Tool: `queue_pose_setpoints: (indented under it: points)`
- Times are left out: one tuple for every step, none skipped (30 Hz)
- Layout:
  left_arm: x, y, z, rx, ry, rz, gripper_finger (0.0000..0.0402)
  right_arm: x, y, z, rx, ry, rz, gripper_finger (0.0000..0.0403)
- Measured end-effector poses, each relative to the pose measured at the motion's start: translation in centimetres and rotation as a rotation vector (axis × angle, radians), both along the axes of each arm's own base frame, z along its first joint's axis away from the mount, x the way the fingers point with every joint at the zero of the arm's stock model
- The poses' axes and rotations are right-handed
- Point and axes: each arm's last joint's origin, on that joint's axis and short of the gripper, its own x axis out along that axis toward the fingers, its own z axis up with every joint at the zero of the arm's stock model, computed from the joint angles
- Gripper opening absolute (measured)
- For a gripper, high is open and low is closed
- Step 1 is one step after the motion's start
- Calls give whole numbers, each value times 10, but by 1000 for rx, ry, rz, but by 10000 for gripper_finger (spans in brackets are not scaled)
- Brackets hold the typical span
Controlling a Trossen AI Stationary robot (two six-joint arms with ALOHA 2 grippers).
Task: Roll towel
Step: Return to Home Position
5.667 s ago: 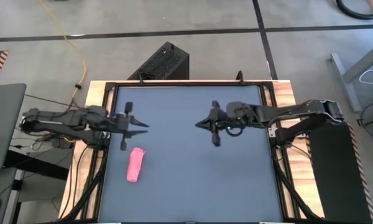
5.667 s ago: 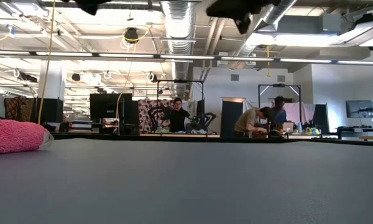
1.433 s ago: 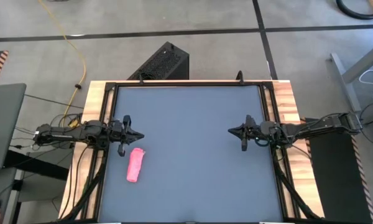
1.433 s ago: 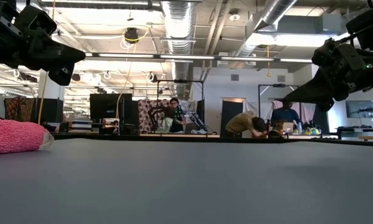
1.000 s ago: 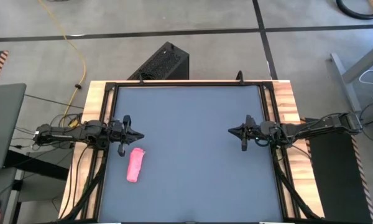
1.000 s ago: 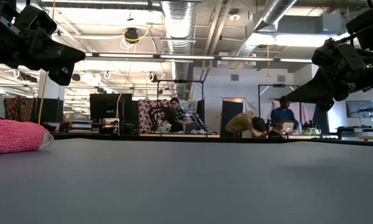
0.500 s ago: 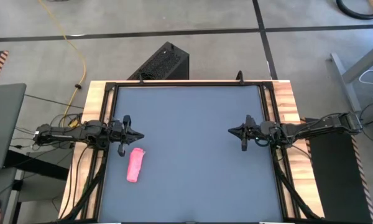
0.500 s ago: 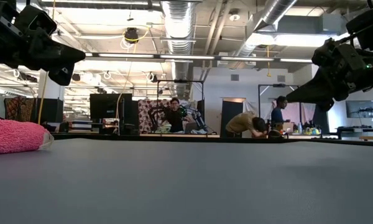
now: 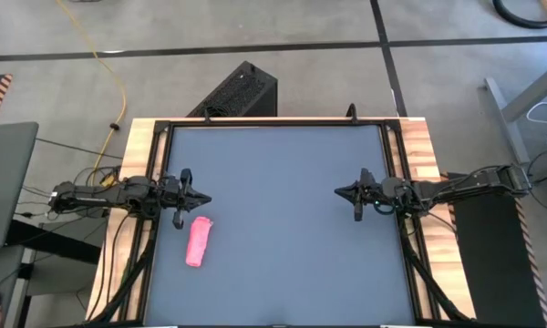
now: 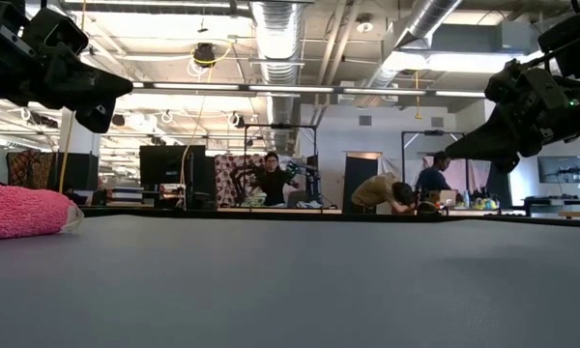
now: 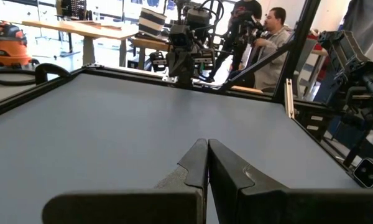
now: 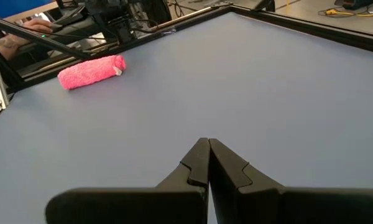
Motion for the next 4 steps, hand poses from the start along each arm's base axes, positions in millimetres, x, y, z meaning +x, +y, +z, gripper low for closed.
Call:
queue_pose_setpoints:
  points:
    - [0, 0, 0, 0, 0, 0, 0, 0, 0, 0, 0, 0, 0, 28]
    - [0, 0, 0, 0, 0, 0, 0, 0, 0, 0, 0, 0, 0, 28]
    - [0, 0, 0, 0, 0, 0, 0, 0, 0, 0, 0, 0, 0, 28]
    - [0, 0, 0, 0, 0, 0, 0, 0, 0, 0, 0, 0, 0, 28]
